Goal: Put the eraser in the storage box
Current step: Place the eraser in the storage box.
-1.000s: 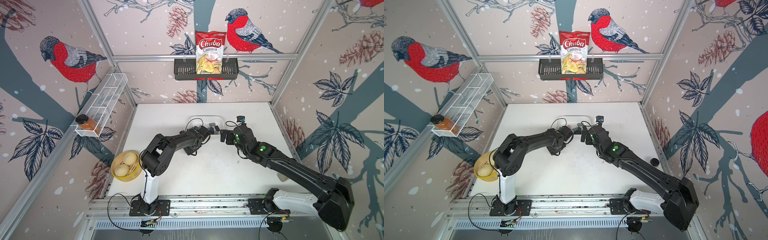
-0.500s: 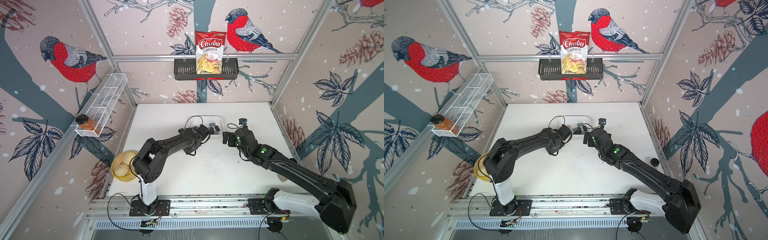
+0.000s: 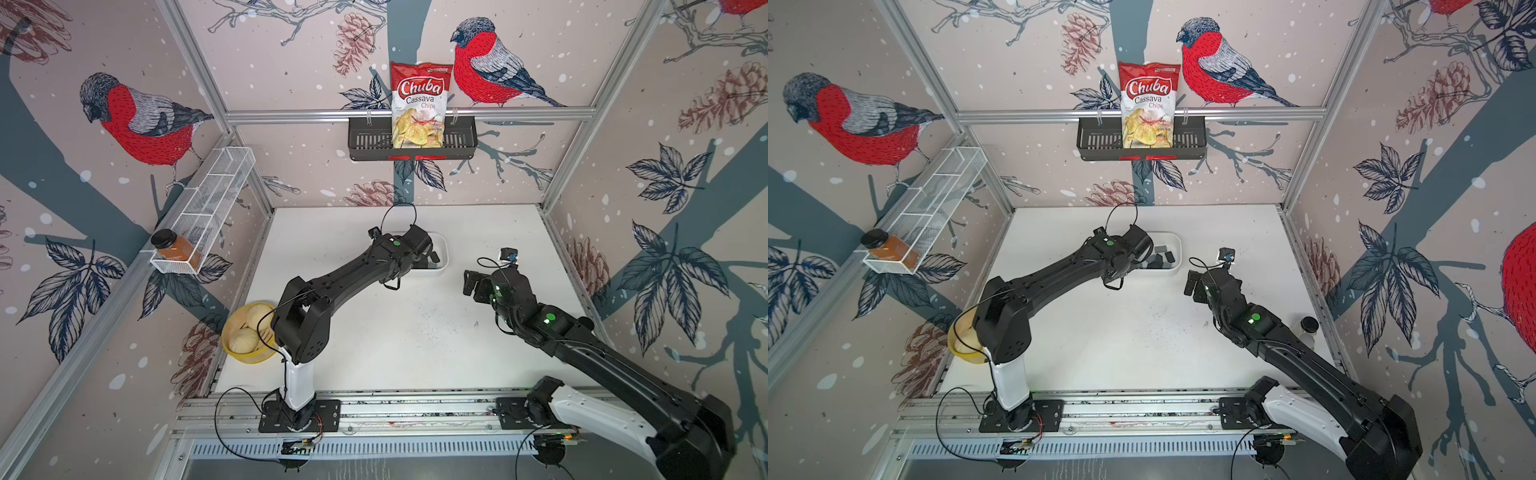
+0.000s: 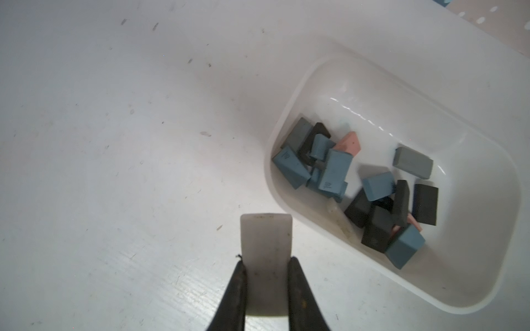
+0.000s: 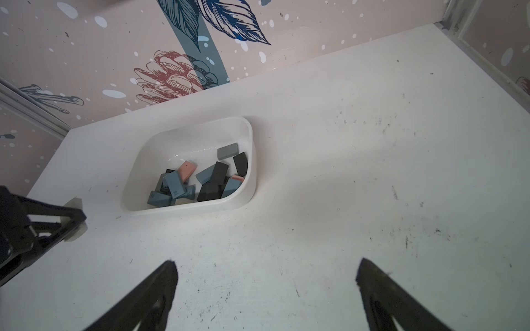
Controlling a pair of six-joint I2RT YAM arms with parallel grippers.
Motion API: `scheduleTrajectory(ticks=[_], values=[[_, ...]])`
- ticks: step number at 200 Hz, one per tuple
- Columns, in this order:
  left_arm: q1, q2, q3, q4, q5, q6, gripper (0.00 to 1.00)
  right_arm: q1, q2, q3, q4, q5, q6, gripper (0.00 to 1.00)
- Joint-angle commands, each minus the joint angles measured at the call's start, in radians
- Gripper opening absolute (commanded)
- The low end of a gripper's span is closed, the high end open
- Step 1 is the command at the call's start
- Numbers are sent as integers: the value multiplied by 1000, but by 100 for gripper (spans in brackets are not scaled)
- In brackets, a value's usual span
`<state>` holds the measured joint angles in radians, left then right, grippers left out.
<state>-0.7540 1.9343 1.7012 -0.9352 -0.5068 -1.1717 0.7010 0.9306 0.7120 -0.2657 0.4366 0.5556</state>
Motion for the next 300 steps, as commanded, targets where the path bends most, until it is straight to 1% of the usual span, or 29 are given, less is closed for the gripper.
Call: scheduleTrajectory(ticks=[1, 31, 47, 78, 128, 180, 244, 283, 300], values=[[-1, 72, 112, -44, -37, 107, 15, -2, -26, -5, -19, 39, 16, 99], [0, 191, 265, -18, -30, 198, 16, -4, -55, -8, -38, 60, 24, 99], [1, 246, 313, 27, -18, 257, 17, -4, -67, -9, -47, 60, 29, 99], [10, 343, 400, 69, -6, 316, 18, -4, -90, -17, -57, 65, 35, 99], [28, 396, 407, 180, 28, 384, 19, -5, -102, -22, -67, 69, 34, 99], [33, 420, 402, 227, 55, 414, 23, -5, -101, -29, -55, 59, 36, 99], [35, 439, 397, 253, 126, 438, 35, -5, -98, -26, -51, 58, 37, 99], [35, 439, 397, 255, 147, 448, 51, -6, -98, -28, -49, 59, 38, 99], [34, 427, 397, 257, 152, 456, 65, -5, -94, -24, -49, 63, 37, 99]])
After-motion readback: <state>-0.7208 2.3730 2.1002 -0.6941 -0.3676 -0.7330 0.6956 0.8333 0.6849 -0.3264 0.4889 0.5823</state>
